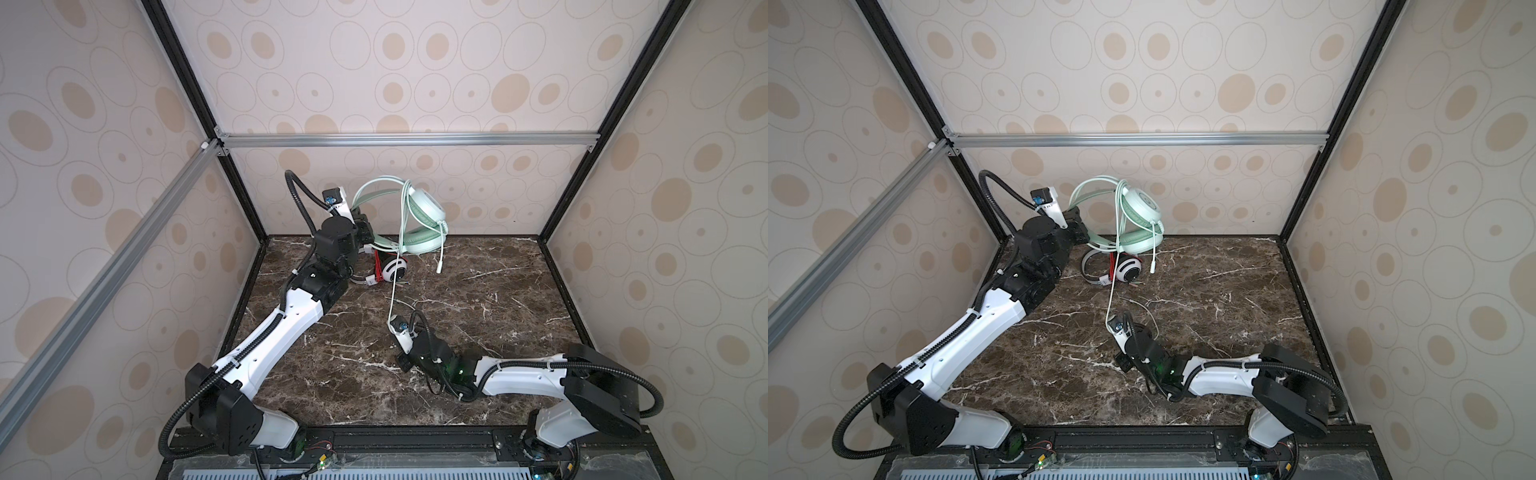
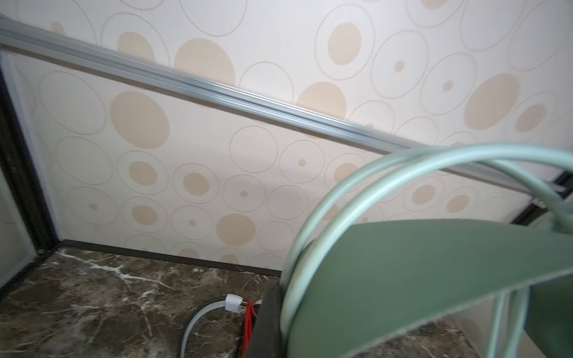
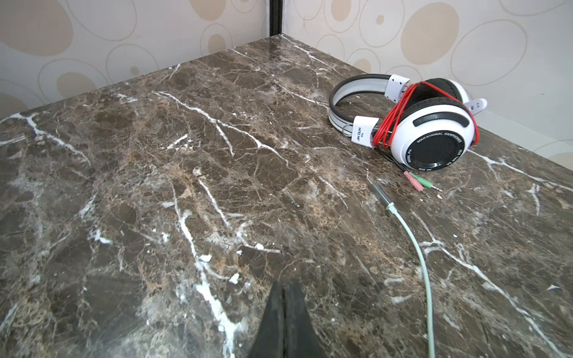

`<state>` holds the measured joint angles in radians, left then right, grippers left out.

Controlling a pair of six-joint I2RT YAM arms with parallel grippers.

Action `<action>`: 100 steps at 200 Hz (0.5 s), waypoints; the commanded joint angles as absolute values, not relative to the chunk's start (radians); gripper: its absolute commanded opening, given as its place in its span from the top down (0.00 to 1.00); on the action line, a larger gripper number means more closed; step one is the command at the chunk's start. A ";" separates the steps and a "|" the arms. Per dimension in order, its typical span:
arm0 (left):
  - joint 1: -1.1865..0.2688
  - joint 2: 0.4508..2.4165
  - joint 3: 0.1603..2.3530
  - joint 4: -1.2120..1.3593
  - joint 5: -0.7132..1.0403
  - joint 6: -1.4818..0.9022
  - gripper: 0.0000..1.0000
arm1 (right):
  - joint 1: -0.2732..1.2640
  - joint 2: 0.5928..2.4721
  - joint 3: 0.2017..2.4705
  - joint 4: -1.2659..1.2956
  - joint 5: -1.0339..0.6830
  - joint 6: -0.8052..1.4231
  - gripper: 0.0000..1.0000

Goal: Wrap the headphones

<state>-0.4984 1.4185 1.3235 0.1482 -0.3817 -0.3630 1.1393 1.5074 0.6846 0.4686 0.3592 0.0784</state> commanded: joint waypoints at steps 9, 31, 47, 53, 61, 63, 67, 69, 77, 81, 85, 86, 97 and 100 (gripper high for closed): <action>-0.479 1.449 1.270 0.371 -0.527 -0.287 1.00 | 1.226 1.487 0.715 0.348 0.420 0.039 1.00; -0.481 1.472 1.229 0.391 -0.554 -0.254 1.00 | 1.275 1.459 0.720 0.299 0.435 0.043 1.00; -0.481 1.477 1.198 0.409 -0.575 -0.218 1.00 | 1.309 1.437 0.732 0.247 0.456 0.034 1.00; -0.482 1.476 1.183 0.417 -0.581 -0.201 1.00 | 1.318 1.427 0.739 0.223 0.469 0.028 1.00; -0.481 1.476 1.167 0.425 -0.589 -0.179 1.00 | 1.328 1.411 0.749 0.191 0.482 0.022 1.00; -0.481 1.476 1.165 0.425 -0.593 -0.174 1.00 | 1.329 1.407 0.751 0.180 0.487 0.022 1.00; -0.482 1.474 1.158 0.426 -0.596 -0.165 1.00 | 1.330 1.395 0.756 0.163 0.493 0.021 1.00; -0.481 1.474 1.154 0.427 -0.599 -0.161 1.00 | 1.330 1.390 0.758 0.154 0.495 0.021 1.00; -0.484 1.471 1.139 0.433 -0.606 -0.138 1.00 | 1.331 1.367 0.766 0.122 0.503 0.015 1.00; -0.486 1.469 1.132 0.436 -0.615 -0.124 1.00 | 1.331 1.354 0.767 0.109 0.507 0.012 1.00; -0.490 1.467 1.123 0.440 -0.623 -0.110 1.00 | 1.331 1.340 0.768 0.096 0.511 0.007 1.00; -0.490 1.467 1.122 0.442 -0.625 -0.106 1.00 | 1.331 1.338 0.768 0.093 0.512 0.006 1.00; -0.497 1.458 1.098 0.452 -0.639 -0.072 1.00 | 1.331 1.298 0.768 0.064 0.520 -0.017 1.00; -0.501 1.457 1.091 0.455 -0.642 -0.064 1.00 | 1.331 1.288 0.770 0.054 0.526 -0.024 1.00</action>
